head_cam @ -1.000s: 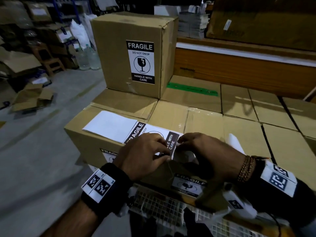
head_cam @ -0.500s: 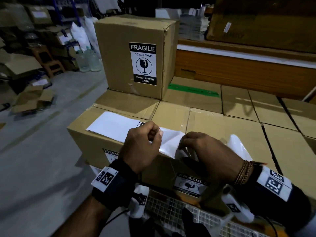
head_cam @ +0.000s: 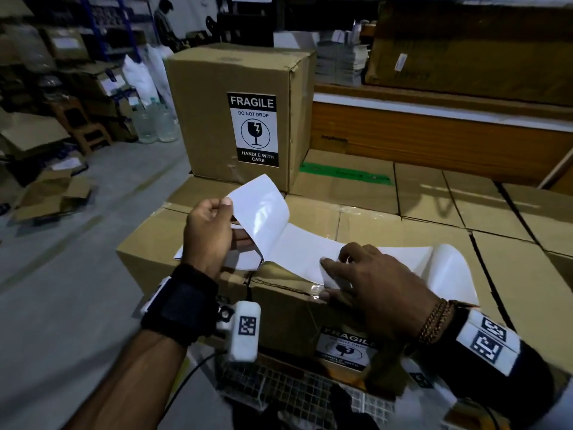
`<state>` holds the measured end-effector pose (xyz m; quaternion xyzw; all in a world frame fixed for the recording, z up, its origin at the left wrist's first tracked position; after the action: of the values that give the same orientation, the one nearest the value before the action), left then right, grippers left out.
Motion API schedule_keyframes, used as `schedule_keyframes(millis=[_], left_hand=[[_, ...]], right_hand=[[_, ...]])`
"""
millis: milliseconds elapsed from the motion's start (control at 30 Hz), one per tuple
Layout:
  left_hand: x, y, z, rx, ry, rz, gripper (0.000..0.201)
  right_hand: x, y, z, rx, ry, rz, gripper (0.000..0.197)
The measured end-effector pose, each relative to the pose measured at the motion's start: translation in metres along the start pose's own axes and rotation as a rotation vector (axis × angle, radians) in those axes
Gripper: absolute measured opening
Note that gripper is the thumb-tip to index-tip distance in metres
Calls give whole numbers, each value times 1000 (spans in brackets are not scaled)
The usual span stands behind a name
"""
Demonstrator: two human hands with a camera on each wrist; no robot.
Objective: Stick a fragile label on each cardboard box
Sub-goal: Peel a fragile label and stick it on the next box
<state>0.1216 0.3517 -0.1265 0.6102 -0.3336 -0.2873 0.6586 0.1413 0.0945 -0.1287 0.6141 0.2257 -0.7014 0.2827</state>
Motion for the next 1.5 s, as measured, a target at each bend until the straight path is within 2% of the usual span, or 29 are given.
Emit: schedule_keyframes(millis=[200, 400, 467, 600, 667, 833, 1033, 1167, 1300, 1433, 1500], left_hand=[[-21, 9, -16, -27, 98, 111, 27], [-34, 33, -21, 87, 153, 187, 24], [-38, 45, -19, 144, 176, 170, 22], [-33, 70, -8, 282, 164, 81, 18], [-25, 83, 2, 380, 160, -10, 18], [7, 105, 25, 585, 78, -151, 14], [45, 112, 40, 713, -11, -169, 17], [73, 115, 53, 759, -75, -155, 20], [100, 116, 73, 821, -135, -180, 22], [112, 109, 88, 808, -132, -199, 25], [113, 109, 97, 808, -117, -210, 25]], right_hand=[[0, 9, 0, 82, -2, -16, 79], [-2, 12, -1, 136, -6, -28, 86], [-2, 12, -1, 152, -14, -31, 81], [-5, 13, -4, 191, -20, -23, 60], [-8, 13, -7, 193, -8, -35, 57], [-30, 15, -8, 164, 167, -265, 63], [-72, 20, 8, 161, 381, -462, 40], [-96, 37, 38, 257, 485, -581, 35], [-93, 57, 64, 363, 447, -603, 41], [-46, 50, 71, 289, 156, -425, 47], [-28, 50, 75, 246, 103, -336, 51]])
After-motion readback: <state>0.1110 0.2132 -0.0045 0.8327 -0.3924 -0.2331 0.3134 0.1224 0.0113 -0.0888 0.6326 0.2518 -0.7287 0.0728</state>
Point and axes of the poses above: each hand's wrist, its own z-axis away from the middle knuckle, its own x-axis out of the palm, y = z × x, the point moved 10 cm from there along -z, towards the middle knuckle, and after that the axes turned 2 degrees about -y, right-handed, at the moved point
